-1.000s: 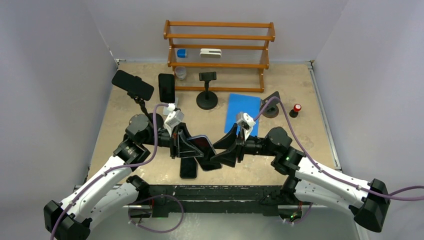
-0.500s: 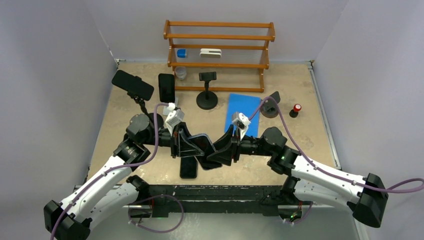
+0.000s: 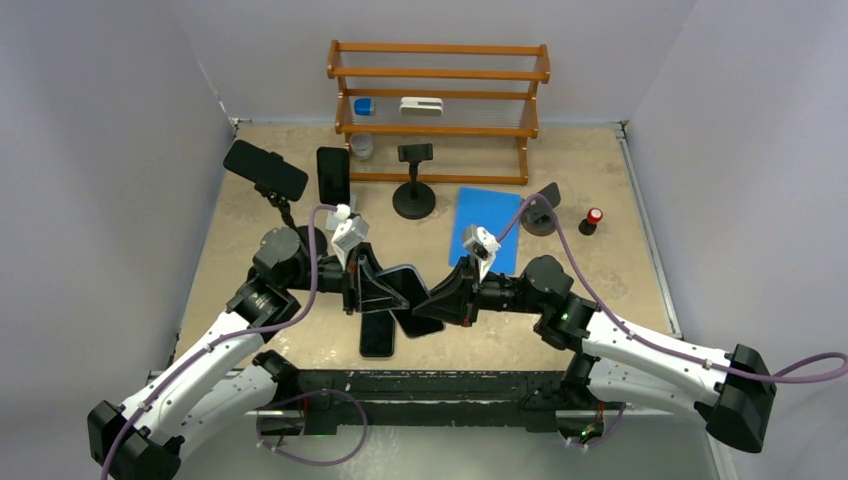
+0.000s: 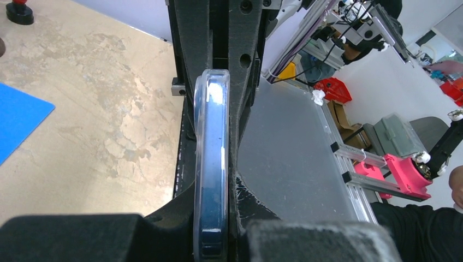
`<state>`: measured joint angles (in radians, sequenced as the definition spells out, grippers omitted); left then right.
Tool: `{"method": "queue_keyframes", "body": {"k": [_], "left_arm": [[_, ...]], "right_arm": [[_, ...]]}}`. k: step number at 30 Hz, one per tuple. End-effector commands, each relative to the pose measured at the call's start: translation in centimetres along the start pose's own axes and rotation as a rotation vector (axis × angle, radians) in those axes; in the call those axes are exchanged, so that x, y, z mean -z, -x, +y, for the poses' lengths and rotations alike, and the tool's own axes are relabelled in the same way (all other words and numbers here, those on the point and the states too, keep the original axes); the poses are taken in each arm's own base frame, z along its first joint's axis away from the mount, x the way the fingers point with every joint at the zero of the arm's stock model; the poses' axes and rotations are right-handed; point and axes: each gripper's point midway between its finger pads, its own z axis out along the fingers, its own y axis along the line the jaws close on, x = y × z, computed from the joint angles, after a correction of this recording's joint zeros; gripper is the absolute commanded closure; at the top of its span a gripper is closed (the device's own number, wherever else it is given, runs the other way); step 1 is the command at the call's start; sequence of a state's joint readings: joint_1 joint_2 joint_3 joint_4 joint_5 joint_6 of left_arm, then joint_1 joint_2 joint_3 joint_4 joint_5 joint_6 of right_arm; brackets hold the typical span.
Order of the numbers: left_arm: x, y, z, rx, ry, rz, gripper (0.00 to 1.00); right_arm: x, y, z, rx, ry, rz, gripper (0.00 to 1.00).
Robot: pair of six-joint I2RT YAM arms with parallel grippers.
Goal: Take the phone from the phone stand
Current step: Place the phone at the center of the board.
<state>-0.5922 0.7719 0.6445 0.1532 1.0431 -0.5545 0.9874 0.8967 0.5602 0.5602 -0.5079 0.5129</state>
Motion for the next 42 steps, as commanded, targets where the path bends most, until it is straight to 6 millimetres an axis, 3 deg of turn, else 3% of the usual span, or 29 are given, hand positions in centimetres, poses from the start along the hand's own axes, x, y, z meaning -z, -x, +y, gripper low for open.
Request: {"method": "queue_keyframes", "body": {"k": [1, 3, 5, 7, 11, 18, 23, 31, 37, 42], "left_arm": [[0.0, 2.1, -0.9, -0.101, -0.007, -0.054, 0.94], [-0.1, 2.2, -0.3, -0.096, 0.026, -0.064, 0.82], [0.1, 2.7, 1.7, -0.060, 0.146, -0.097, 0.62], [0.6, 2.9, 3.9, -0.024, 0.284, -0.115, 0.49], [2.1, 2.9, 7.0, 0.031, 0.493, -0.145, 0.42], [5.6, 3.6, 9.2, 0.038, 0.741, -0.260, 0.38], [9.5, 5.6, 9.9, 0.000, 0.948, -0.388, 0.39], [8.7, 8.6, 9.1, -0.139, 0.900, -0.400, 0.39], [8.2, 6.9, 11.1, -0.133, 0.919, -0.342, 0.40], [7.4, 5.7, 10.5, -0.142, 0.844, -0.310, 0.41]], "right_arm": [[0.0, 2.1, 1.1, 0.044, 0.025, -0.076, 1.00], [0.3, 2.6, 1.1, 0.051, 0.014, -0.097, 1.00], [0.8, 3.5, 1.4, 0.064, 0.000, -0.143, 1.00], [1.4, 4.6, 1.4, 0.077, -0.022, -0.203, 1.00], [3.0, 6.3, 0.7, 0.070, -0.101, -0.322, 1.00], [5.3, 7.0, -3.5, -0.036, -0.355, -0.449, 1.00], [4.5, 3.8, -5.9, -0.159, -0.433, -0.357, 1.00], [2.6, -2.5, -9.7, -0.313, -0.517, -0.186, 1.00], [2.3, -6.5, -10.4, -0.464, -0.480, -0.145, 1.00], [2.3, -8.3, -10.5, -0.577, -0.454, -0.158, 1.00]]}}
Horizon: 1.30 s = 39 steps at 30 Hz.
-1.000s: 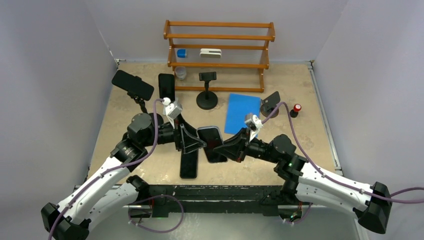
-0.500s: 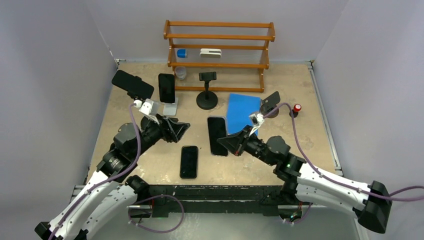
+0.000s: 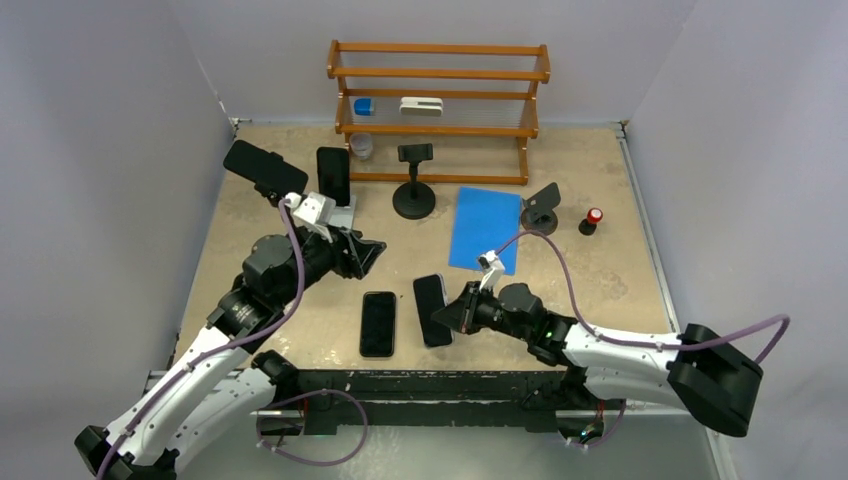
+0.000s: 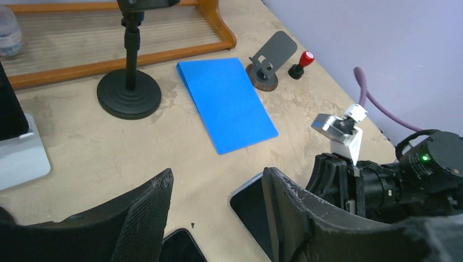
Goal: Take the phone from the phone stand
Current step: Place the phone at the center of the board.
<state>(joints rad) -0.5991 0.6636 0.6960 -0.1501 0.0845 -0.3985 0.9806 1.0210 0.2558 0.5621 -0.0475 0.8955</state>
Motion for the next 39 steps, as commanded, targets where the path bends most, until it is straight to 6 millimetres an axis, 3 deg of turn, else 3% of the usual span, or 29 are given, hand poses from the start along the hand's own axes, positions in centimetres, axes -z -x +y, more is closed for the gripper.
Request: {"method": "queue_keyframes", "body": {"k": [1, 9, 16, 39], "left_arm": [[0.7, 1.3, -1.3, -0.048, -0.081, -0.057, 0.42], [1.3, 1.4, -1.3, -0.058, -0.080, -0.066, 0.42], [1.3, 1.2, -1.3, -0.057, -0.081, -0.054, 0.42], [1.5, 1.5, -1.1, -0.064, -0.067, -0.069, 0.42]], "right_arm": [[0.0, 2.4, 4.4, -0.133, 0.199, -0.089, 1.00], [-1.6, 2.7, 2.5, -0.231, 0.153, -0.113, 1.00], [-3.7, 1.9, 2.2, -0.276, 0.175, -0.077, 1.00], [-5.9, -0.8, -0.5, -0.400, 0.138, -0.008, 1.00]]}}
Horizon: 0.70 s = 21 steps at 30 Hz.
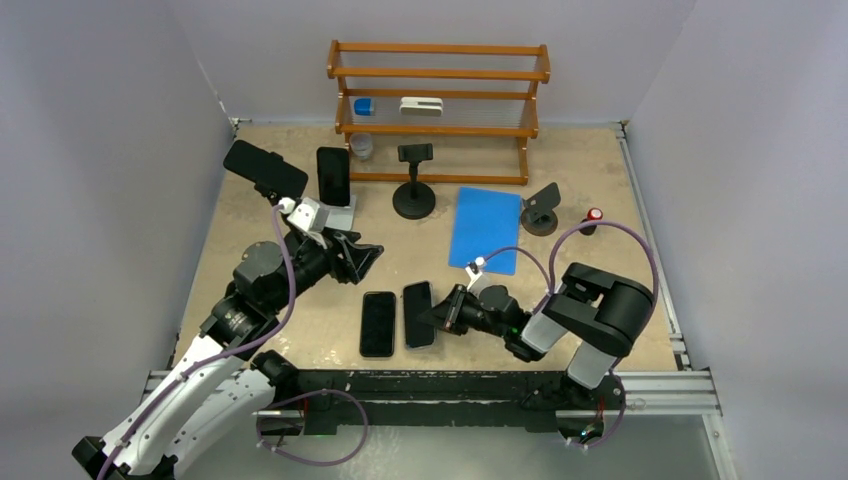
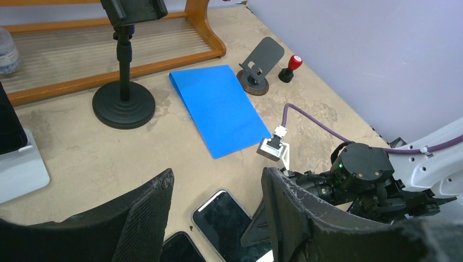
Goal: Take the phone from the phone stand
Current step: Place the phone at the center of the board.
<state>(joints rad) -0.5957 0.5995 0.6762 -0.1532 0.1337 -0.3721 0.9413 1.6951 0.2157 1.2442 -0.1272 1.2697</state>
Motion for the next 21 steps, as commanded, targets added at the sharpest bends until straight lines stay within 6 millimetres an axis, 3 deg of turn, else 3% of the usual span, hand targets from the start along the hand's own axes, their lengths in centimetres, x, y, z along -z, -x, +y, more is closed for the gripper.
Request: {"method": "queue_keyframes", "body": {"k": [1, 12, 21], "left_arm": [[0.3, 1.3, -0.2, -0.036, -0.012, -0.047, 0.42], [0.2, 1.2, -0.5, -0.037, -0.028, -0.042, 0.42], [0.1, 1.0, -0.5, -0.038, -0.029, -0.036, 0.42]], "right_arm": [[-0.4, 1.1, 3.9, -0.008, 0.143, -0.027, 0.98], [-0.2, 0.8, 2.4, -0.015, 0.089, -0.025, 0.66], [1.3, 0.8, 1.0, -0.023, 0.033, -0.050, 0.53]]}}
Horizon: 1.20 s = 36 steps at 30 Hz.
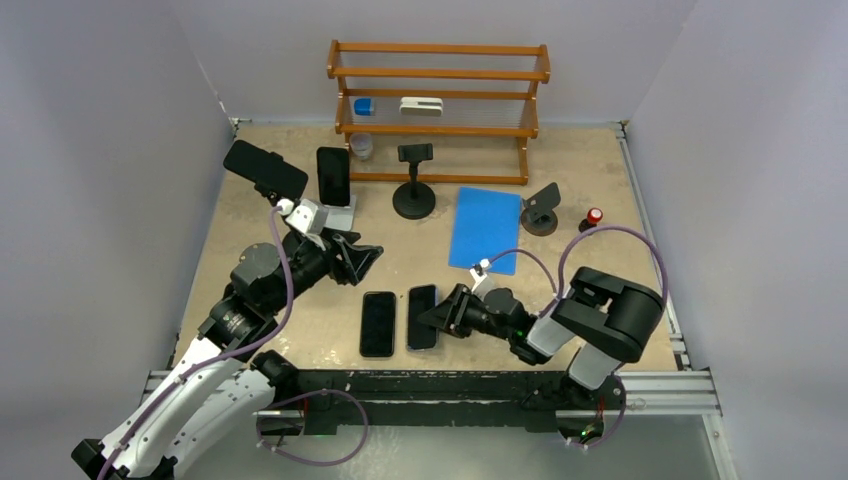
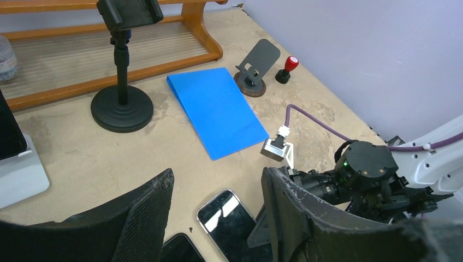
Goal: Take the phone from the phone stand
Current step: Place the phone at the center of the board.
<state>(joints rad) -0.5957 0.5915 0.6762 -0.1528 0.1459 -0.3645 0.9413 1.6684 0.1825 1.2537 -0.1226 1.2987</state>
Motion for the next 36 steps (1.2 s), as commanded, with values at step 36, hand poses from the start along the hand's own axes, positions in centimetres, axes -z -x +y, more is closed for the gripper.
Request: {"method": "queue_keyframes", "body": {"k": [36], "left_arm": [[-0.7, 0.1, -0.4, -0.022, -0.037, 0.001, 0.42]], "right_arm": [[2.4, 4.7, -2.1, 0.282, -0.259, -0.130, 0.46]]}}
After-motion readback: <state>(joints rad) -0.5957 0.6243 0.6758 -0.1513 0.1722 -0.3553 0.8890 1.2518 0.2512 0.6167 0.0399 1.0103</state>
